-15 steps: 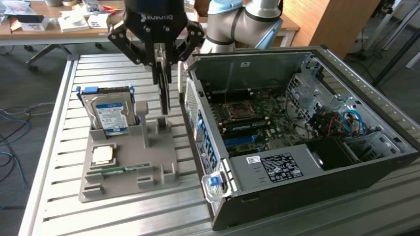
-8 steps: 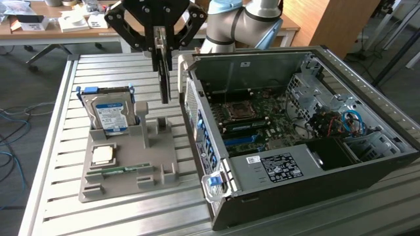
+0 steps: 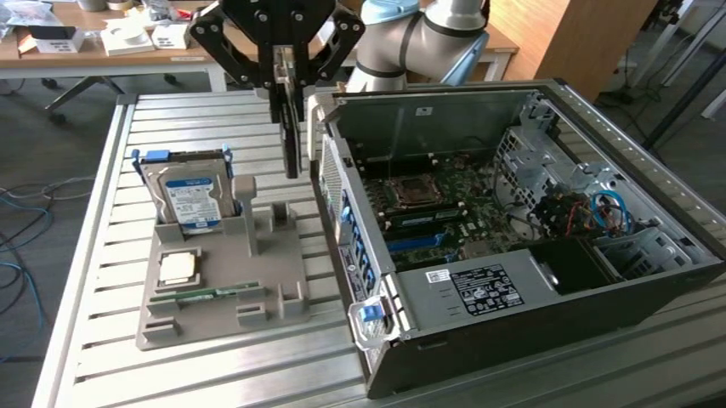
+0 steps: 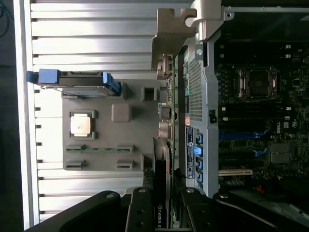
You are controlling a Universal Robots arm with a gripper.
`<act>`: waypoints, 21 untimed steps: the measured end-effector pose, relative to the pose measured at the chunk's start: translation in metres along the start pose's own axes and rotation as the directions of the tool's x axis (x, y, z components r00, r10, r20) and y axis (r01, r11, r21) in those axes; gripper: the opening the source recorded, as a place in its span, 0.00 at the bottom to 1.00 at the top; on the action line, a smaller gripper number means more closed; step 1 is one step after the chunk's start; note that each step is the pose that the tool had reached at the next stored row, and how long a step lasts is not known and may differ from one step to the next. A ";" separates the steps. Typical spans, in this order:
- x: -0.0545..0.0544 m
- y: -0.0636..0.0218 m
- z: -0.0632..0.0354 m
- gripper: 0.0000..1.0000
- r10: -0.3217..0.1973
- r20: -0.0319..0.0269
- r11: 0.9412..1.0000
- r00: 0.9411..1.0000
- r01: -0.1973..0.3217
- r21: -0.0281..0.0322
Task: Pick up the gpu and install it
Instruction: 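Pick up the gpu and move the gpu toward the slot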
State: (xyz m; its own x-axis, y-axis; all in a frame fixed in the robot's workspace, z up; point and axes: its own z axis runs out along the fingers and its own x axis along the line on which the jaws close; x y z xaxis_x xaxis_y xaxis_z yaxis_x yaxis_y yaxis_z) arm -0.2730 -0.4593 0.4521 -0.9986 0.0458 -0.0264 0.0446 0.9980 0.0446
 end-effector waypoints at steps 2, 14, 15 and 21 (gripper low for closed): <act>-0.004 0.0002 0.0001 0.26 0.000 0.000 1.000 1.000 0.000 0.000; -0.049 0.0022 0.0014 0.26 0.000 -0.001 1.000 1.000 0.000 0.000; -0.052 0.0023 0.0015 0.26 0.000 -0.001 1.000 1.000 0.000 0.000; -0.069 0.0031 0.0020 0.26 0.000 -0.001 1.000 1.000 0.000 -0.001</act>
State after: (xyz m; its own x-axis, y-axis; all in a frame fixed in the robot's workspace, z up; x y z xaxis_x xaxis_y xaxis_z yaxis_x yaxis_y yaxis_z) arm -0.2036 -0.4593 0.4521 -0.9986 0.0459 -0.0258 0.0447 0.9980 0.0454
